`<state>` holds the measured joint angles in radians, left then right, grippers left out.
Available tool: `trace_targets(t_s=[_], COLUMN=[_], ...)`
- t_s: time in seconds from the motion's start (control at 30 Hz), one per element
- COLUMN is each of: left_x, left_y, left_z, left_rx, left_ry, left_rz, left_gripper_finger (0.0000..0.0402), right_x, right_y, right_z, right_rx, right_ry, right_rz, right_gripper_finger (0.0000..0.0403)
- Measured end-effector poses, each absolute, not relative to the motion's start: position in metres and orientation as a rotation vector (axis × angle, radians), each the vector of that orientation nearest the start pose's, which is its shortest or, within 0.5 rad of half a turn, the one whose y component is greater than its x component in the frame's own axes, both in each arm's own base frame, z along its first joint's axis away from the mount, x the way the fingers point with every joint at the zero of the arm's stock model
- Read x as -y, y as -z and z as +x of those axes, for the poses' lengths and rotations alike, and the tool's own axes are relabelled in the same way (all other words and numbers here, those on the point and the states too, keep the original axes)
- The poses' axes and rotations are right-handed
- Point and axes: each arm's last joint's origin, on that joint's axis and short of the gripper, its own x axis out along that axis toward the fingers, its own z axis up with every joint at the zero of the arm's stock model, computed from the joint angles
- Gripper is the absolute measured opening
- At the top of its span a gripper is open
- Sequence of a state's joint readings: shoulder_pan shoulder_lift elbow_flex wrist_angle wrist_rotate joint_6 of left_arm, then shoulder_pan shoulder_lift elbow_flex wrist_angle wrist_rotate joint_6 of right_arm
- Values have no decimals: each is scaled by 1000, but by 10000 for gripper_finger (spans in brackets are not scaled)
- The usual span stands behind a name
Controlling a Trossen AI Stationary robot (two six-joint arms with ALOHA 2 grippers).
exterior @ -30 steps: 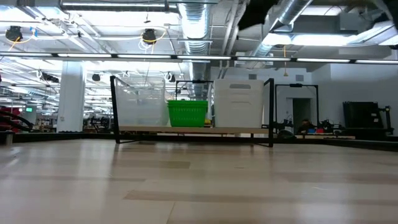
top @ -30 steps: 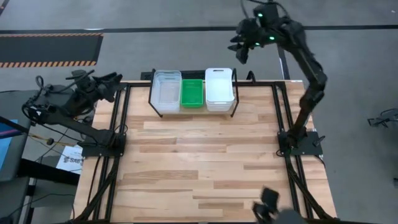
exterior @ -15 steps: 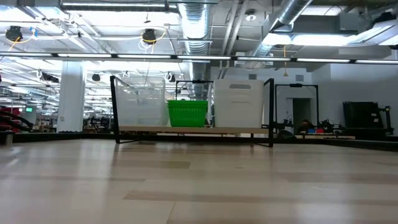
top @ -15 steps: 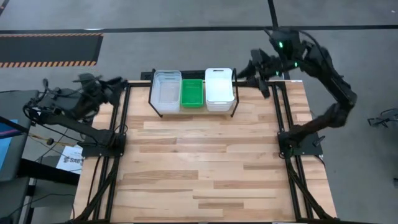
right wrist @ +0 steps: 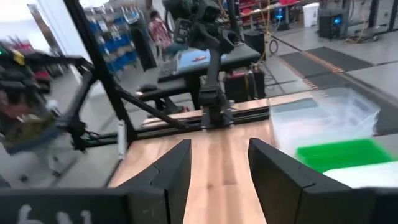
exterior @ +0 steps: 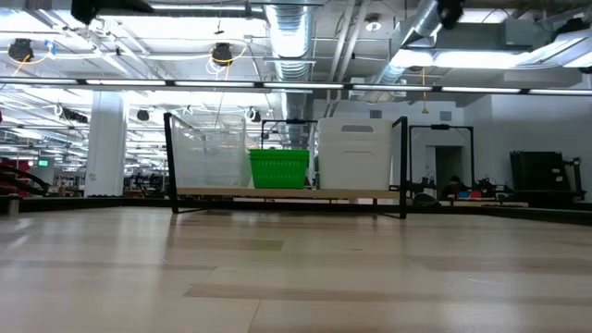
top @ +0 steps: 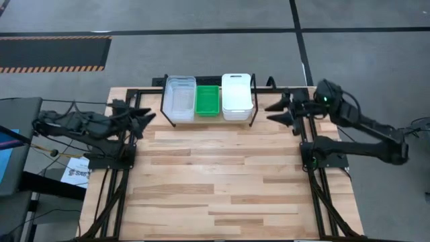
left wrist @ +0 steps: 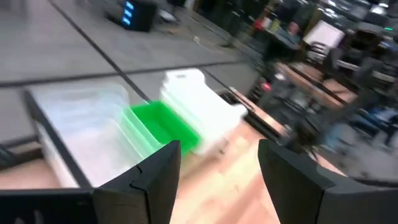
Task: Stack baskets on shelf by color
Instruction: Return to Home Position
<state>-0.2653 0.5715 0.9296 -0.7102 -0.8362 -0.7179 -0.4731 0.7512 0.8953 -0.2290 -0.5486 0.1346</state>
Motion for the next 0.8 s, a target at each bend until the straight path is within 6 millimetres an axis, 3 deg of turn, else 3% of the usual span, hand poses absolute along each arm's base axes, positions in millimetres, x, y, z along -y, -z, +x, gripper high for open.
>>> trace_targets(t_s=[0.2, 0.47, 0.8], left_x=[5, 2, -1], left_y=[-314, -260, -198], left_z=[93, 88, 83], left_rx=[-90, -50, -33], left_ry=[-556, -524, -536], left_rz=[-543, -587, -665], left_gripper_finger=[203, 203, 203], right_x=[41, 27, 25], right_y=[-333, -304, -242], right_z=[123, 90, 82], right_rx=[-25, 72, 103], right_ry=[-56, -5, 36], right_rz=[242, 207, 301], right_gripper_finger=[179, 181, 178])
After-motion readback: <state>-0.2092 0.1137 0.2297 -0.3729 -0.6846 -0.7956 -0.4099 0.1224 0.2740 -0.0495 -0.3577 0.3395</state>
